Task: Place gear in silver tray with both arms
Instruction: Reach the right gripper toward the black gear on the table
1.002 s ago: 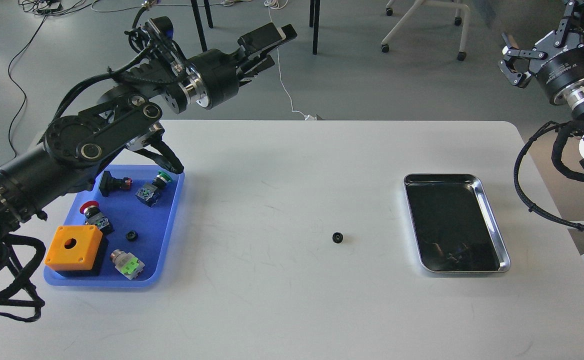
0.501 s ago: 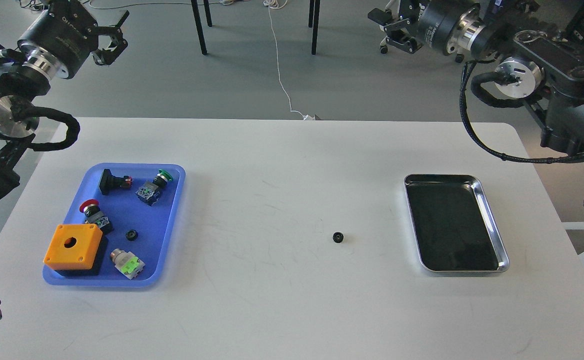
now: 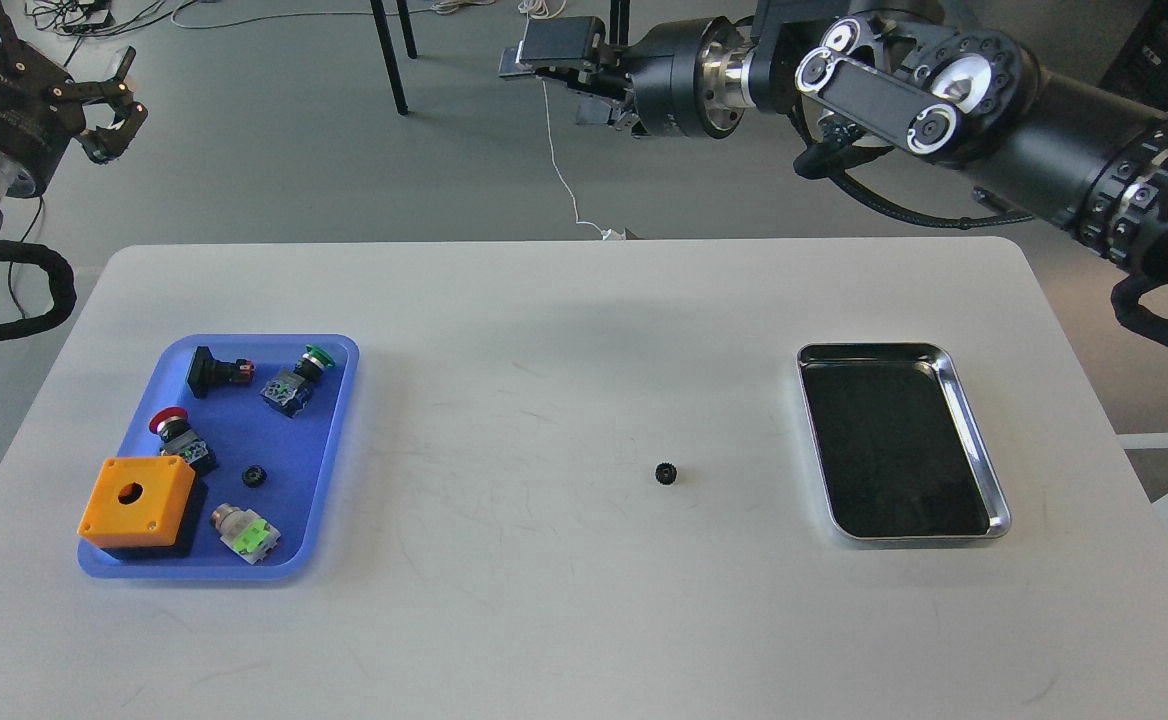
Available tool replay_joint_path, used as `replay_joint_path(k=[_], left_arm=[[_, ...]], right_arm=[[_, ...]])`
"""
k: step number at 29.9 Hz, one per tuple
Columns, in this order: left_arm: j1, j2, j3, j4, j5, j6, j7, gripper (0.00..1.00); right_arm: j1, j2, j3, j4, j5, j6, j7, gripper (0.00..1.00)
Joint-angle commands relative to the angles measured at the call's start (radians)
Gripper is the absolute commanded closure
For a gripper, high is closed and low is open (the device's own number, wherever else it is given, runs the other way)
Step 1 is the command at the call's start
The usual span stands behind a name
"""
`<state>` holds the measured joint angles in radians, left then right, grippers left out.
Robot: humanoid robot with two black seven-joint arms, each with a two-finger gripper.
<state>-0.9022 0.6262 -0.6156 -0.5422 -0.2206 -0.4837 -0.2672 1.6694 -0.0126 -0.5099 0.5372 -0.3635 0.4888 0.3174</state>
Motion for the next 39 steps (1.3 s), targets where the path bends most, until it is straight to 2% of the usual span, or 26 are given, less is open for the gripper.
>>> replay_joint_path(k=[1, 6, 9, 15, 21, 25, 34, 39], left_arm=[[0.043, 0.006, -0.018, -0.001, -0.023, -0.004, 0.0, 0.02], [0.08, 0.05, -0.053, -0.01, -0.042, -0.005, 0.0, 0.02], [0.088, 0.073, -0.059, -0.01, -0.043, -0.005, 0.0, 0.02], [0.105, 0.112, -0.059, -0.012, -0.043, -0.005, 0.0, 0.02], [0.105, 0.112, -0.059, -0.012, -0.042, -0.005, 0.0, 0.02], [0.105, 0.102, -0.061, -0.013, -0.042, -0.005, 0.0, 0.02], [0.106, 0.092, -0.062, -0.012, -0.043, -0.005, -0.001, 0.02], [0.106, 0.09, -0.062, -0.012, -0.043, -0.005, -0.001, 0.02]], right_arm=[[0.021, 0.013, -0.149, 0.024, -0.104, 0.0, 0.005, 0.01], [-0.002, 0.013, -0.317, 0.081, -0.328, 0.0, 0.035, 0.01], [-0.043, 0.013, -0.344, 0.104, -0.44, 0.0, 0.074, 0.02], [-0.045, 0.013, -0.346, 0.182, -0.44, 0.0, 0.171, 0.03], [-0.042, 0.013, -0.354, 0.314, -0.448, -0.002, 0.171, 0.05], [-0.051, 0.013, -0.384, 0.374, -0.454, -0.07, 0.171, 0.05], [-0.094, 0.013, -0.418, 0.385, -0.669, -0.202, 0.171, 0.07], [-0.125, 0.013, -0.42, 0.386, -0.681, -0.217, 0.171, 0.09]])
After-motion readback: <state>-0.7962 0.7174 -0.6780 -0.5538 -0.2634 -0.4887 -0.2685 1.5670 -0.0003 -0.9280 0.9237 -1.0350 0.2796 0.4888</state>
